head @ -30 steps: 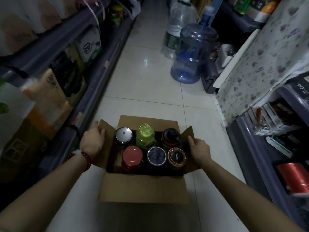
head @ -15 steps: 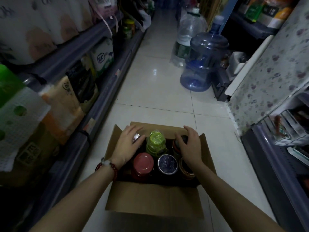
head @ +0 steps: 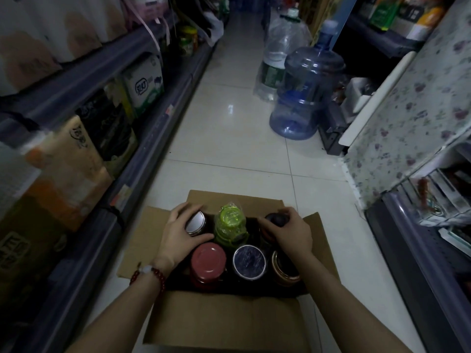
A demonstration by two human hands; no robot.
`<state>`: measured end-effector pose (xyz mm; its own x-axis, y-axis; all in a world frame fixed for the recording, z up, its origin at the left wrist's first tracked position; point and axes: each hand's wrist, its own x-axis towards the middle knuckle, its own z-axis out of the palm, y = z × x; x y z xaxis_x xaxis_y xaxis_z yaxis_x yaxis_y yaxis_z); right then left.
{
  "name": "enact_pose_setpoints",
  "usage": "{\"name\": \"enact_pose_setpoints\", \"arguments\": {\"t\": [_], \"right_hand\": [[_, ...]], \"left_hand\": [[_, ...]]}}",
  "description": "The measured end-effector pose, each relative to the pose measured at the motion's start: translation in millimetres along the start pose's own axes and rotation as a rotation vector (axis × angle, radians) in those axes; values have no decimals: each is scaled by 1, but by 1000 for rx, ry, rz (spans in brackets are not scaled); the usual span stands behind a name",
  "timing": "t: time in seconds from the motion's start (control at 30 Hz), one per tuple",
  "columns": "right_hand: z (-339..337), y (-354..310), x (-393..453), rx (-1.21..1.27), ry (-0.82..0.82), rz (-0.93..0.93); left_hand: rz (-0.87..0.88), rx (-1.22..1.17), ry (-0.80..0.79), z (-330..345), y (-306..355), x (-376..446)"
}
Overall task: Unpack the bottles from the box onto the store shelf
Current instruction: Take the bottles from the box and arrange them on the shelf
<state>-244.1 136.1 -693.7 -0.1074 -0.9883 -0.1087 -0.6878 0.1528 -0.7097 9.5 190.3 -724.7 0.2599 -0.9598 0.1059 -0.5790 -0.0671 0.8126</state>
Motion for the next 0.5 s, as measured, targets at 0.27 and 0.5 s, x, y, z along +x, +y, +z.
{"name": "enact_pose_setpoints", "arguments": {"t": [0.27,0.5], "right_hand": [[1,-7,-7,-34,55,-26],[-14,-22,-13,-26,164,-43]], "left_hand": [[-23,56,64,-3,9,-2],[-66,31,97,-11,22,-2]]}}
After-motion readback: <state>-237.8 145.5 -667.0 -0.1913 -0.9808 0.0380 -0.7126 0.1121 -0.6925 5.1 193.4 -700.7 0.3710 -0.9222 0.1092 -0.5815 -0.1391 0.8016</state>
